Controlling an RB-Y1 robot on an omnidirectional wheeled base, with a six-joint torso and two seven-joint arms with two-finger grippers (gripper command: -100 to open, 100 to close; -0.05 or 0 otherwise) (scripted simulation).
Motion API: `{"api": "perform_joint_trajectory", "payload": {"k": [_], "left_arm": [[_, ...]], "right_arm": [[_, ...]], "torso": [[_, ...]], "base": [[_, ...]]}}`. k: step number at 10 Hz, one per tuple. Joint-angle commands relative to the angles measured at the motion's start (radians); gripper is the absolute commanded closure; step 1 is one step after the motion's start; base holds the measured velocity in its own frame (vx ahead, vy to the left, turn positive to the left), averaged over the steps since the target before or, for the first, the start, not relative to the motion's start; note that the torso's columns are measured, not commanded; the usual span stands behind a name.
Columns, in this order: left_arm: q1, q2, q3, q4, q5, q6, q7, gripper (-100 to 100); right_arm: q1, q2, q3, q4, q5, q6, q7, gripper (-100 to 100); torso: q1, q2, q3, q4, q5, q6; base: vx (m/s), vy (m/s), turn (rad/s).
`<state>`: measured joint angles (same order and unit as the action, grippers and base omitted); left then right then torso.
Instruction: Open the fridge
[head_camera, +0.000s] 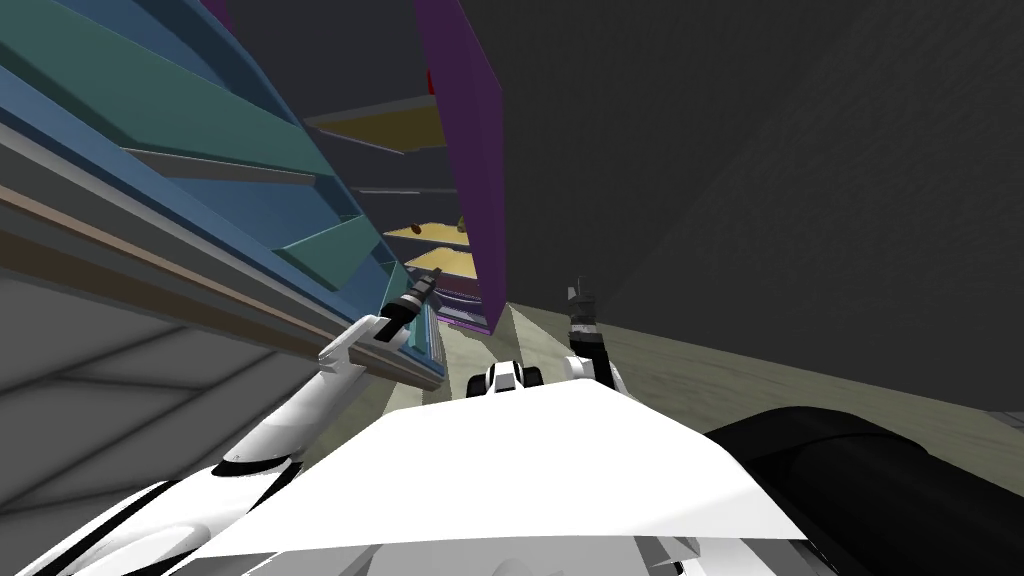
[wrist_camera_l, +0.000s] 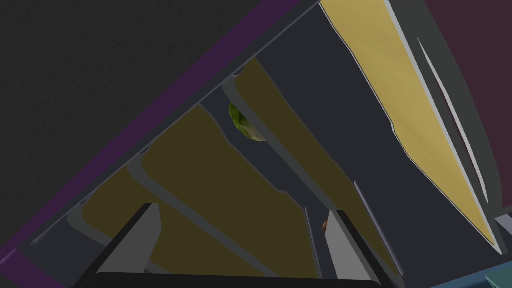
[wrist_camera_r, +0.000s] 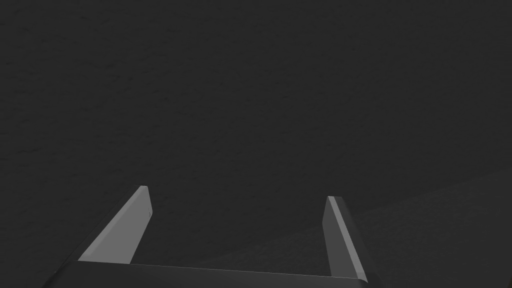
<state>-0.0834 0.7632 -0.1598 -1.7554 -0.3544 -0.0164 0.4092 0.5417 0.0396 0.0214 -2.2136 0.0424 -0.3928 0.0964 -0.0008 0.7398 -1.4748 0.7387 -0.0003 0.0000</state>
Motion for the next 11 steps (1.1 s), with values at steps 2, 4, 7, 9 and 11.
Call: {"api": "perform_joint_trajectory", "payload": {"k": [2,4,7,9,11], "left_arm": [[-0.11,0.011,-0.051,0.105,-0.017,-0.036,0.044,-100],[-0.173,0.011,-0.051,0.163,-0.017,-0.036,0.044,-100],[-0.237,0.017,-0.096,0.247,-0.033,-0.073,0.081,-100],[-0.289,0.017,-0.096,0.294,-0.033,-0.073,0.081,-100],[-0.319,0.017,-0.096,0.351,-0.033,-0.073,0.081,-100]], "right_arm": [[0.0,0.0,0.0,0.0,0.0,0.0,0.0,0],[0.0,0.0,0.0,0.0,0.0,0.0,0.0,0],[0.0,0.0,0.0,0.0,0.0,0.0,0.0,0],[0.0,0.0,0.0,0.0,0.0,0.0,0.0,0],[0.0,0.0,0.0,0.0,0.0,0.0,0.0,0]], "torso": [[0.001,-0.005,-0.003,-0.002,0.0,0.0],[0.0,0.001,0.001,0.0,0.0,0.0],[0.002,-0.005,-0.003,-0.002,0.001,0.0],[-0.001,0.002,0.001,0.001,0.0,0.0],[0.002,-0.004,-0.002,-0.001,0.0,0.0]], "base": [[-0.042,-0.023,0.029],[-0.075,-0.028,0.018],[-0.021,-0.003,0.025],[-0.079,-0.029,0.011],[-0.011,-0.003,-0.004]]}}
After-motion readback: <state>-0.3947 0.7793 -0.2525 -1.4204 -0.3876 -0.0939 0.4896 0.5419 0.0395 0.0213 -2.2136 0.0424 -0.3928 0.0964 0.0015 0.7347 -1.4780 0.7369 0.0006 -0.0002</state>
